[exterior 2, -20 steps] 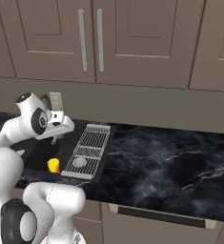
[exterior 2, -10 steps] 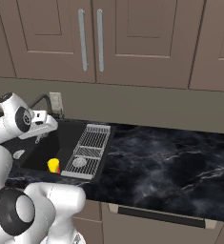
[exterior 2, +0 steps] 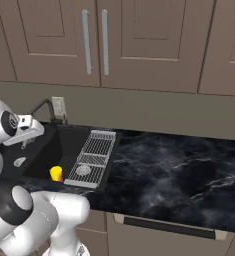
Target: Move any existing items from the left basin to the right basin for drying. Then move the measuring cup from the counter to the left basin of the sink for washing.
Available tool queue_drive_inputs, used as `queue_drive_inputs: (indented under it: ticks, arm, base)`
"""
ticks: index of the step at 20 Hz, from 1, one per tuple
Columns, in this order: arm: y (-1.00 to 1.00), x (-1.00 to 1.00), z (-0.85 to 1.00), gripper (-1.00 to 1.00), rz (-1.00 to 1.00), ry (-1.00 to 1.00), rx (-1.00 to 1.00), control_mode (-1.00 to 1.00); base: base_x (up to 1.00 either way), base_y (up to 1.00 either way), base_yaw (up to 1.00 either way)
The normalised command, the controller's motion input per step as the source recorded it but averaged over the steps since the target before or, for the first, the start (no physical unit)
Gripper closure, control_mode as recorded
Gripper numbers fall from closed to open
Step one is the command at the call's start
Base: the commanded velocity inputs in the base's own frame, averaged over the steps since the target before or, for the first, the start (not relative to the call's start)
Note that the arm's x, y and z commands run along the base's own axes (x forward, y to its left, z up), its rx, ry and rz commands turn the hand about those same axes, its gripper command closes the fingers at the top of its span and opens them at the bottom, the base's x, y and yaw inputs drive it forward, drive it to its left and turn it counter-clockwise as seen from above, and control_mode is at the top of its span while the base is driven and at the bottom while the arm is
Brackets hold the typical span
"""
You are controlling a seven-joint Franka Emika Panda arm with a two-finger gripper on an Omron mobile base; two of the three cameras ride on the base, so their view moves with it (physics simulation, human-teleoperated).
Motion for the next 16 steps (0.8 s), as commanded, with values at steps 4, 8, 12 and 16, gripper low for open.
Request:
queue_drive_inputs:
  ticks: [4,8,12,16]
  arm:
    - [0.60,0.00,-0.01,1.00,0.06,0.01,0.00,-1.00]
    - [0.49,0.00,-0.06,1.00,0.12,0.04,0.00,-1.00]
    - [0.49,0.00,-0.14,1.00,0.12,0.05,0.00,-1.00]
    - [0.47,0.05,-0.27,1.00,0.10,0.05,0.00,-1.00]
  base:
    - [0.00,0.00,0.00]
    - [0.00,0.00,0.00]
    - [0.00,0.00,0.00]
    - [0.00,0.00,0.00]
